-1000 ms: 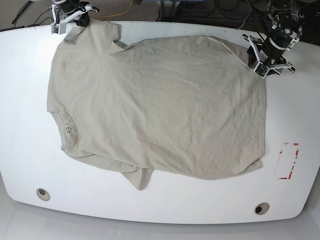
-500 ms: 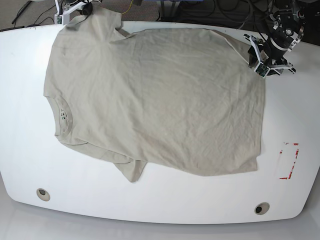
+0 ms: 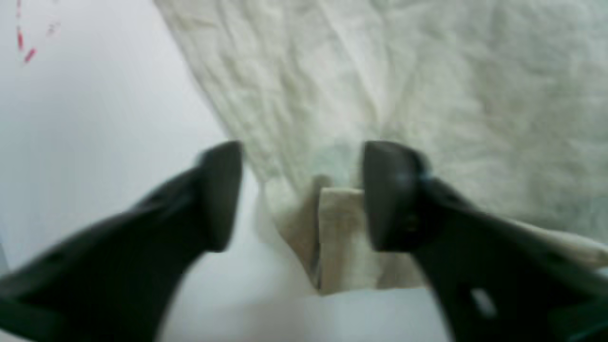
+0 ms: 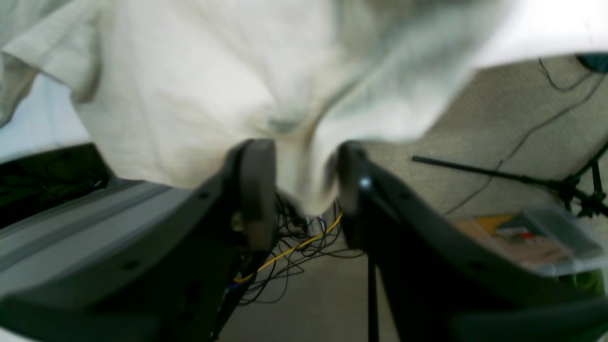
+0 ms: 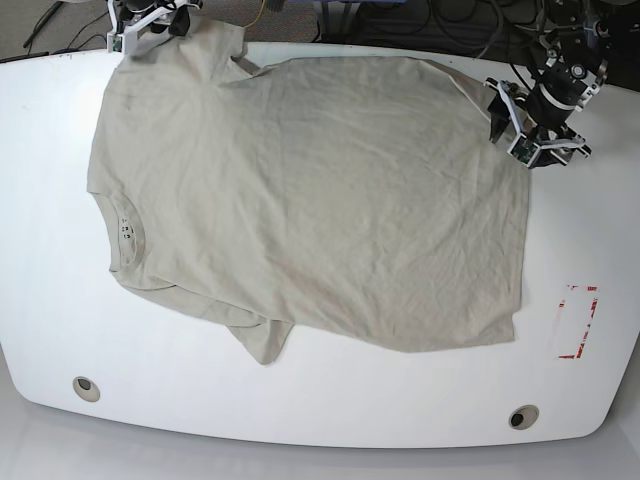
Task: Layout the t-shirt on the table in an organized manner, then fold the t-shirt properly
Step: 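Reposition the left gripper along the shirt edge and regrasp it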
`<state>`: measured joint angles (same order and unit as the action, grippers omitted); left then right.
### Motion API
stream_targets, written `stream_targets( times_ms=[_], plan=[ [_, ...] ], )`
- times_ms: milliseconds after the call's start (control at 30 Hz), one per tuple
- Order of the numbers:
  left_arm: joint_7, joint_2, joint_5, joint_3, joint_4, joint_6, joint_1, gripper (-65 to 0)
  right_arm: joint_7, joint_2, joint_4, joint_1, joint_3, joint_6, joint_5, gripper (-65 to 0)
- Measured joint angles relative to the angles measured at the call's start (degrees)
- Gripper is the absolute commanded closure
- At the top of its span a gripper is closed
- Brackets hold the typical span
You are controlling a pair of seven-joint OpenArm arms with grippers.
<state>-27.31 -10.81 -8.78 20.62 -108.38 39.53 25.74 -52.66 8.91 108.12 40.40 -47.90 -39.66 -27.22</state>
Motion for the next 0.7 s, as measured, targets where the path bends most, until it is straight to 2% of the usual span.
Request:
stream_targets(
  times_ms=[133, 200, 300, 533, 700],
  plan=[
    [0.61, -0.04, 0.28, 0.0, -0.07, -0.37, -1.53, -57.9, -0.02, 0.02, 0.0, -0.09, 0.0, 0.0, 0.02, -23.3],
    [0.76, 0.26, 0.81, 0.07, -0.22, -0.48, -1.75, -58.8, -0.07, 0.0, 0.0, -0.28, -0.02, 0.02, 0.07, -23.3],
    [0.44, 1.16, 2.45, 0.26, -0.22, -0.46, -1.4, -57.9, -0.02, 0.0, 0.0, -0.68, 0.0, 0.02, 0.22, -23.3],
    [-1.29, 1.38, 11.93, 3.19, -0.2, 0.98, 0.68, -55.9, -0.04, 0.0, 0.0, -0.7, 0.0, 0.02, 0.24, -23.3],
    [-4.79, 1.18, 12.07, 5.25, 0.17, 0.42, 1.53, -53.5, -0.07, 0.0, 0.0, -0.87, 0.0, 0.02, 0.24, -23.3]
  ],
)
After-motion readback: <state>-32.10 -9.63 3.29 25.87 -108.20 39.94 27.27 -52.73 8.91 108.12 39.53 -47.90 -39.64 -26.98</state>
